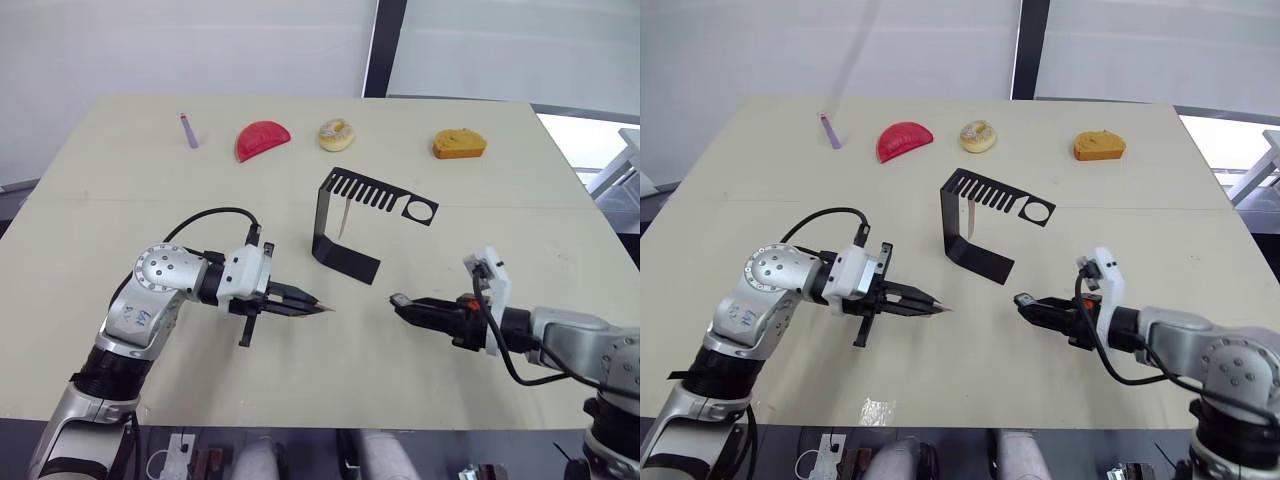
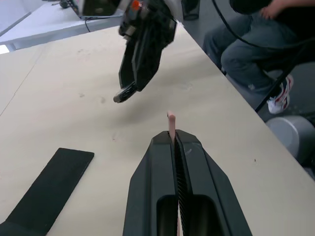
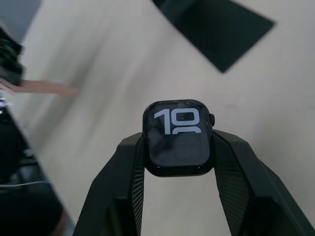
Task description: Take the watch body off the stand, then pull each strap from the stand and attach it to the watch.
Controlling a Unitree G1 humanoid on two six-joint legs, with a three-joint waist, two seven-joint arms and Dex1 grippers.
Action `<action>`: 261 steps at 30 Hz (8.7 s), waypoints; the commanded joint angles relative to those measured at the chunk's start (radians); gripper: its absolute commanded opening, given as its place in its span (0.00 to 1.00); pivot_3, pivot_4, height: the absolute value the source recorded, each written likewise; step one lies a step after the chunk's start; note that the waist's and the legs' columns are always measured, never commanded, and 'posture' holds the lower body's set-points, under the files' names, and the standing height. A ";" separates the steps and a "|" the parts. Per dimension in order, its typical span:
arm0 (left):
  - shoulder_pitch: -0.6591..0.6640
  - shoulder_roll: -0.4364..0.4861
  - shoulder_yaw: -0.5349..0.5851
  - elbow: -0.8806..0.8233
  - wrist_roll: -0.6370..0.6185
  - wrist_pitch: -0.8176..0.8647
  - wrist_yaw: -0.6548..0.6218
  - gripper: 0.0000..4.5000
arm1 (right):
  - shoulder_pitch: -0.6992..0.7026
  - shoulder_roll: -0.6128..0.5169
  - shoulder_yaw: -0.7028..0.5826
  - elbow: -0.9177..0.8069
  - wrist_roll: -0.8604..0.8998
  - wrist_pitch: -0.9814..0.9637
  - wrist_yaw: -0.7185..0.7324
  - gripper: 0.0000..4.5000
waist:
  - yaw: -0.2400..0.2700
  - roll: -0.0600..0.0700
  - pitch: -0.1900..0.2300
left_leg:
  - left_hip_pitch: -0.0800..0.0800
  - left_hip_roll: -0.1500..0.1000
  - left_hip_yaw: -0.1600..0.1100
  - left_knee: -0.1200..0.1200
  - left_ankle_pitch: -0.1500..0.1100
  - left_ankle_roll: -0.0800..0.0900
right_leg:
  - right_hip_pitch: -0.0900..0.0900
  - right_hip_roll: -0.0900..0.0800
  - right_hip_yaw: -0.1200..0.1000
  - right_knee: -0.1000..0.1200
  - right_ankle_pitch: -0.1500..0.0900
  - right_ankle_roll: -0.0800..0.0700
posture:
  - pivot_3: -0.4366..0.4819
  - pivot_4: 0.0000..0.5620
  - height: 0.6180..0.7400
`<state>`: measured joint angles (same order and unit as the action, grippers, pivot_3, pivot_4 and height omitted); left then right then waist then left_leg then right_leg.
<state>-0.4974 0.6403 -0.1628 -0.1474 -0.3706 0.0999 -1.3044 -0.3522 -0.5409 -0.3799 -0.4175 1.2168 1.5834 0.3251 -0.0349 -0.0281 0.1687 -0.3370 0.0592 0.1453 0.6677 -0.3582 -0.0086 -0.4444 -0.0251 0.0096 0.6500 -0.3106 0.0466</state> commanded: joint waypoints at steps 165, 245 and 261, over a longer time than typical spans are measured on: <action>-0.024 -0.168 -0.102 0.081 0.204 -0.235 0.098 0.00 | -0.080 -0.336 0.484 0.099 0.755 -0.459 -0.427 0.33 | 0.004 0.000 0.000 | -0.002 0.002 0.000 0.001 0.000 0.001 | 0.000 0.000 -0.001 -0.002 0.001 0.001 | 0.48 0.27 0.98; -0.084 -0.200 -0.128 0.091 0.287 -0.206 0.167 0.00 | -0.144 -0.382 0.530 0.085 0.724 -0.425 -0.412 0.33 | 0.005 0.000 0.000 | -0.003 0.002 0.000 0.001 0.000 0.001 | 0.000 0.000 -0.001 -0.002 0.001 0.001 | 0.48 0.27 0.98; -0.076 -0.207 -0.139 0.087 0.293 -0.196 0.182 0.00 | -0.156 -0.372 0.553 0.065 0.742 -0.434 -0.439 0.33 | 0.005 0.000 0.000 | -0.003 0.002 0.000 0.001 0.000 0.001 | 0.000 0.000 -0.001 -0.002 0.001 0.001 | 0.48 0.27 0.98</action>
<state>-0.5543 0.4655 -0.2906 -0.0250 -0.0641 -0.0854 -1.1527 -0.4883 -0.9293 0.1509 -0.2796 1.9091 1.1533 -0.1242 -0.0303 -0.0281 0.1687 -0.3396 0.0613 0.1449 0.6690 -0.3583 -0.0079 -0.4447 -0.0256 0.0083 0.6478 -0.3101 0.0475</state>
